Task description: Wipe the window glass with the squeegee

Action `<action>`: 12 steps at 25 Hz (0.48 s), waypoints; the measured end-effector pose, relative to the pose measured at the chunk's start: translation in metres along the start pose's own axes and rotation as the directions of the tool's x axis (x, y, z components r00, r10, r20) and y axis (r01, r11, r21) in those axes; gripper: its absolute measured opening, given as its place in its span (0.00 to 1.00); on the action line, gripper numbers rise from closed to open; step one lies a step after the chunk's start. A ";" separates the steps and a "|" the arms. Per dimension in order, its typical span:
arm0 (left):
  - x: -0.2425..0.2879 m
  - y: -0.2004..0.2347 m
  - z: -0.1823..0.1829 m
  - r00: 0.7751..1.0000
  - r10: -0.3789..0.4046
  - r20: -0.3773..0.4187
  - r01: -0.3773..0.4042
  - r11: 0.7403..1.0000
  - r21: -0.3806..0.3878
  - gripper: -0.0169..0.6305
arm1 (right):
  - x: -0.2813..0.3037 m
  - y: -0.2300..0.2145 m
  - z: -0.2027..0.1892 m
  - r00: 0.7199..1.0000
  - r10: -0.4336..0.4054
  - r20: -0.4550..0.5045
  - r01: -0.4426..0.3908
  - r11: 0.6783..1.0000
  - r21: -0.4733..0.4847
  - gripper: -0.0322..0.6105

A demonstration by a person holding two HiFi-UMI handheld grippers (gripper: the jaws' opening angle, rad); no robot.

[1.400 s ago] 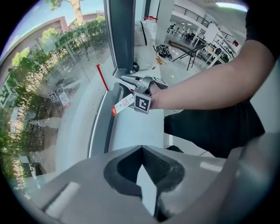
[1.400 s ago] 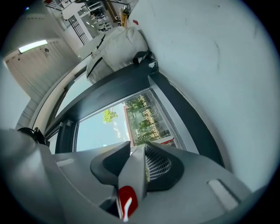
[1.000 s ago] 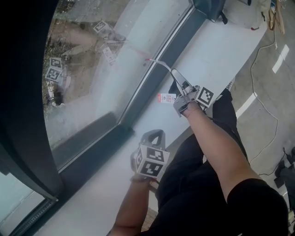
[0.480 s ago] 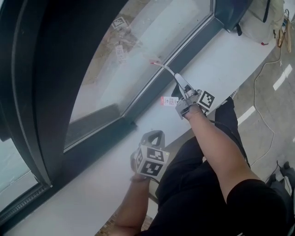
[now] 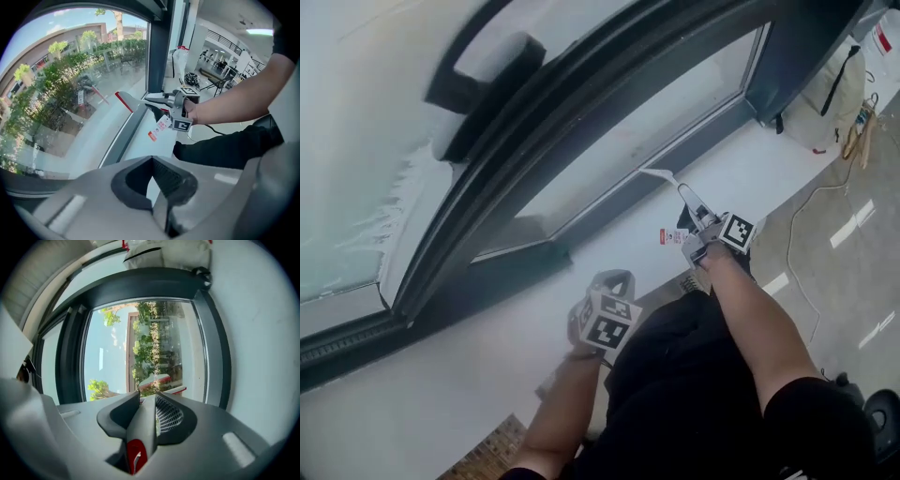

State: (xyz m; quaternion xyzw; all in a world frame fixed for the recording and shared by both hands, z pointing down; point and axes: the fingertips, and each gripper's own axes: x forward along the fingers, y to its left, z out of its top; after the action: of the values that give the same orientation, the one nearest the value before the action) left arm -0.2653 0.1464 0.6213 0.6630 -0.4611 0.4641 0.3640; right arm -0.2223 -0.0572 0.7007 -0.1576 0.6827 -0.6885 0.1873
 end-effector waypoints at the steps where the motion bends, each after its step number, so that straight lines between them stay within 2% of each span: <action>1: -0.003 -0.002 0.004 1.000 -0.008 0.019 0.009 1.000 -0.012 0.03 | -0.003 0.014 0.004 0.999 -0.016 -0.037 0.014 0.998 -0.053 0.25; 5: -0.027 -0.004 0.018 0.994 -0.034 0.100 0.042 0.995 -0.085 0.03 | -0.021 0.086 0.008 0.992 -0.041 -0.121 0.015 0.978 -0.210 0.25; 7: -0.039 -0.004 0.030 0.983 -0.057 0.173 0.084 0.985 -0.149 0.03 | -0.030 0.125 0.007 0.987 -0.049 -0.152 0.005 0.962 -0.274 0.25; 9: -0.053 -0.007 0.043 0.959 -0.093 0.269 0.159 0.959 -0.233 0.03 | -0.041 0.164 0.002 0.980 -0.066 -0.189 -0.003 0.940 -0.341 0.25; 12: -0.087 -0.012 0.070 0.902 -0.127 0.413 0.274 0.907 -0.320 0.03 | -0.057 0.224 -0.004 0.973 -0.079 -0.219 -0.025 0.900 -0.435 0.25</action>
State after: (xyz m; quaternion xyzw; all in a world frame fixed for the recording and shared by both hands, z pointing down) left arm -0.2466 0.1103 0.5161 0.7047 -0.5301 0.1895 0.4319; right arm -0.1645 -0.0262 0.4792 -0.1236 0.8339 -0.5348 0.0571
